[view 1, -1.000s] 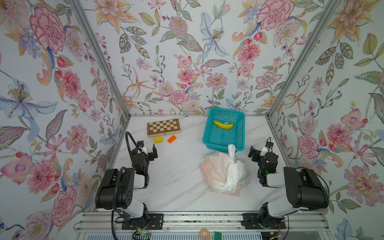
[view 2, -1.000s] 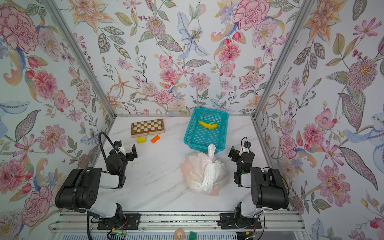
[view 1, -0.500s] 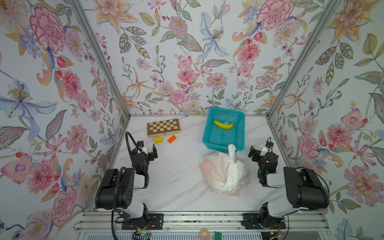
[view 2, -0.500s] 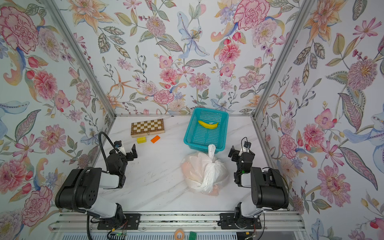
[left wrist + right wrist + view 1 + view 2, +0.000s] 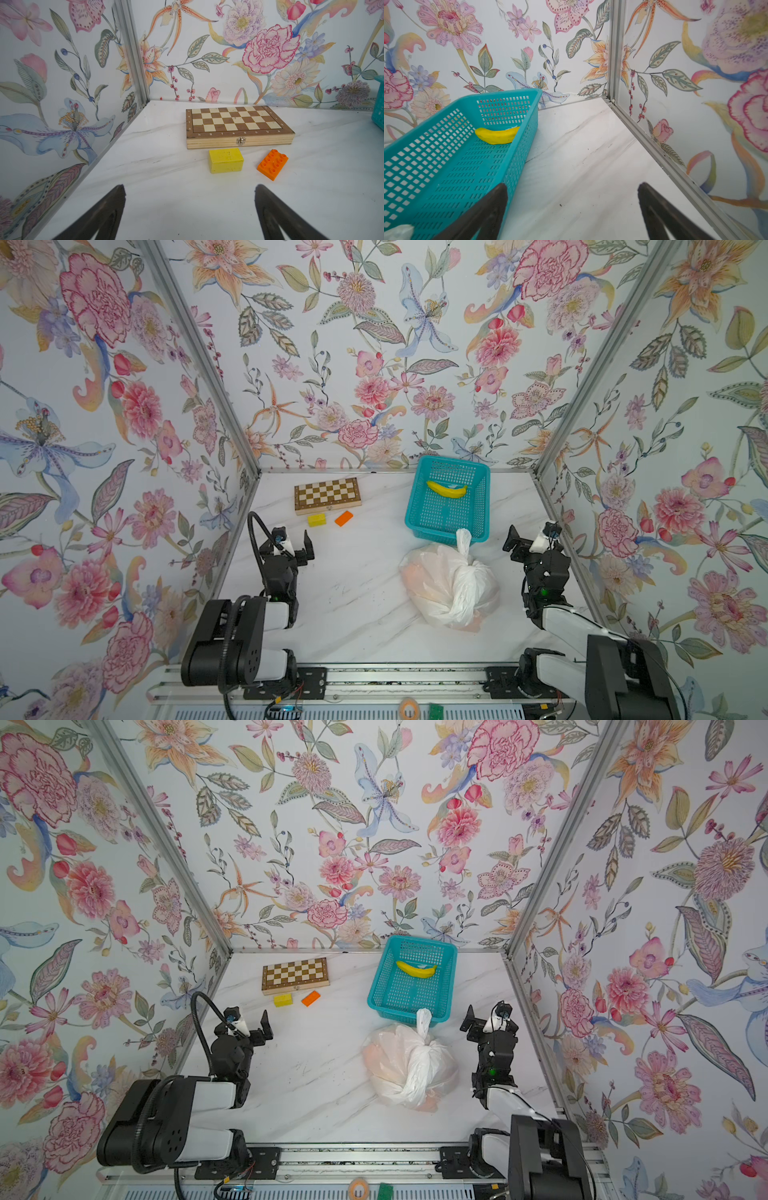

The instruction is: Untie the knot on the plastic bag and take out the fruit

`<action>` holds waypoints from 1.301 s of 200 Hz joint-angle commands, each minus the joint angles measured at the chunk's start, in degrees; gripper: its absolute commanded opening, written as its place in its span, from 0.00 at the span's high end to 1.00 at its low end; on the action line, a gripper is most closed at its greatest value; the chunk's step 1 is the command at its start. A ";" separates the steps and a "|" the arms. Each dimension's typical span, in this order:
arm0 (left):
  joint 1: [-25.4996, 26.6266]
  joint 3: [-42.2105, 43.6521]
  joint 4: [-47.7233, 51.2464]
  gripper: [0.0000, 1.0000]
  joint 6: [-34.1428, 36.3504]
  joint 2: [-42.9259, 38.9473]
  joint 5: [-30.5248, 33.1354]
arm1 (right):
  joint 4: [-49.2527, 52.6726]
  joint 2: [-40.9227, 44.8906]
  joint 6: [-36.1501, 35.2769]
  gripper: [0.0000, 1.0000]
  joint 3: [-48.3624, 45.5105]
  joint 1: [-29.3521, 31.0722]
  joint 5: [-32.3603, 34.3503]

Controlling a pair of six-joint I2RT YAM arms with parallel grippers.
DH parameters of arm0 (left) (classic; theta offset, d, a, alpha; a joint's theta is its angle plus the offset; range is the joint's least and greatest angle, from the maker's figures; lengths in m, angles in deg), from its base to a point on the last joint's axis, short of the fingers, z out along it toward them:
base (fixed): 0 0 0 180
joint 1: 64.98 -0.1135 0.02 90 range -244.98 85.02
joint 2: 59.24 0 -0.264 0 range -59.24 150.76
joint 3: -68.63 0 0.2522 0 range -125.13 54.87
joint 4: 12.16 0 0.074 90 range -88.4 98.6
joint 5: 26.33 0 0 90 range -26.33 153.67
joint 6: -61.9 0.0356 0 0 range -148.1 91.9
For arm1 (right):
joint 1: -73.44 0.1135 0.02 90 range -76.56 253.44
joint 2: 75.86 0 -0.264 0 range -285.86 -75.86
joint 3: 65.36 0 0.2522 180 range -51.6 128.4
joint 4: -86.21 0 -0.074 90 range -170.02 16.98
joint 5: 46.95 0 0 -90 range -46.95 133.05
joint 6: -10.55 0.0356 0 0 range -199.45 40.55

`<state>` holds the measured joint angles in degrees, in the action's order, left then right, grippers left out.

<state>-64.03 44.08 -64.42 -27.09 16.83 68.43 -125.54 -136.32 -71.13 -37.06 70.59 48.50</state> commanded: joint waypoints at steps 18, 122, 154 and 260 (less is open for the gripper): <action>2.45 -9.13 31.20 0.03 -9.21 -18.35 8.04 | 33.19 17.68 14.75 0.10 9.01 1.91 -4.35; 23.47 -36.67 64.10 0.25 -30.15 -19.82 -15.49 | 82.50 18.49 25.25 0.27 34.93 14.70 -19.55; 33.94 -43.22 66.41 0.28 -24.64 -12.56 -15.78 | 87.93 16.58 28.32 0.37 35.90 17.91 -17.63; 52.24 -61.55 78.12 0.31 -9.75 12.07 -15.92 | 87.55 18.38 32.13 0.44 27.36 23.80 -18.15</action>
<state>-13.84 -12.64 7.89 -41.25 25.18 51.90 -37.28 -117.66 -40.29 -7.35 92.97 31.22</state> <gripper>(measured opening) 0.696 0.564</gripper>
